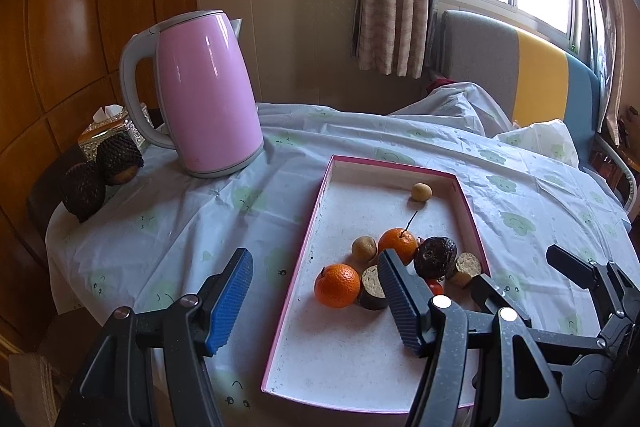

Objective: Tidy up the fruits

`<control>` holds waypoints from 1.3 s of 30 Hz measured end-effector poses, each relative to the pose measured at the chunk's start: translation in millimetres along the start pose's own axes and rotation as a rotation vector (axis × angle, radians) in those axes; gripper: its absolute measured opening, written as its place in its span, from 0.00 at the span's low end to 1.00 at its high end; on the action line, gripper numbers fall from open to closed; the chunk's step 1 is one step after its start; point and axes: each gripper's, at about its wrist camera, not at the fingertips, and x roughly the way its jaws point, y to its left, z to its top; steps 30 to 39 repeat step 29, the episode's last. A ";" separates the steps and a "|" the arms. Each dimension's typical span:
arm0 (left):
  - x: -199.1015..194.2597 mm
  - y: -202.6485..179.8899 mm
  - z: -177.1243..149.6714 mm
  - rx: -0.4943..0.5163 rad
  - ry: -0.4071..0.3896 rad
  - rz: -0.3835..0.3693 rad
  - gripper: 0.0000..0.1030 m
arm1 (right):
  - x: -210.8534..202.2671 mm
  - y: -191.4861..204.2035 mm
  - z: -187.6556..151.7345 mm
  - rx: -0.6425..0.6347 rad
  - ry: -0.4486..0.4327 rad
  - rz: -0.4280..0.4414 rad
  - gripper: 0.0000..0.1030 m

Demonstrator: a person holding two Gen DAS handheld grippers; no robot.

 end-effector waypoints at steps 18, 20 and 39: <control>4.9 2.6 -1.3 -0.023 0.030 -0.023 0.64 | 3.1 1.6 -2.3 -0.007 0.010 -0.001 0.88; 6.0 2.7 -1.5 -0.025 0.031 -0.027 0.62 | 3.8 1.5 -2.5 -0.007 0.012 -0.002 0.88; 7.3 4.0 -1.0 -0.029 0.023 -0.039 0.49 | 5.4 -1.3 -3.6 -0.002 0.014 -0.002 0.88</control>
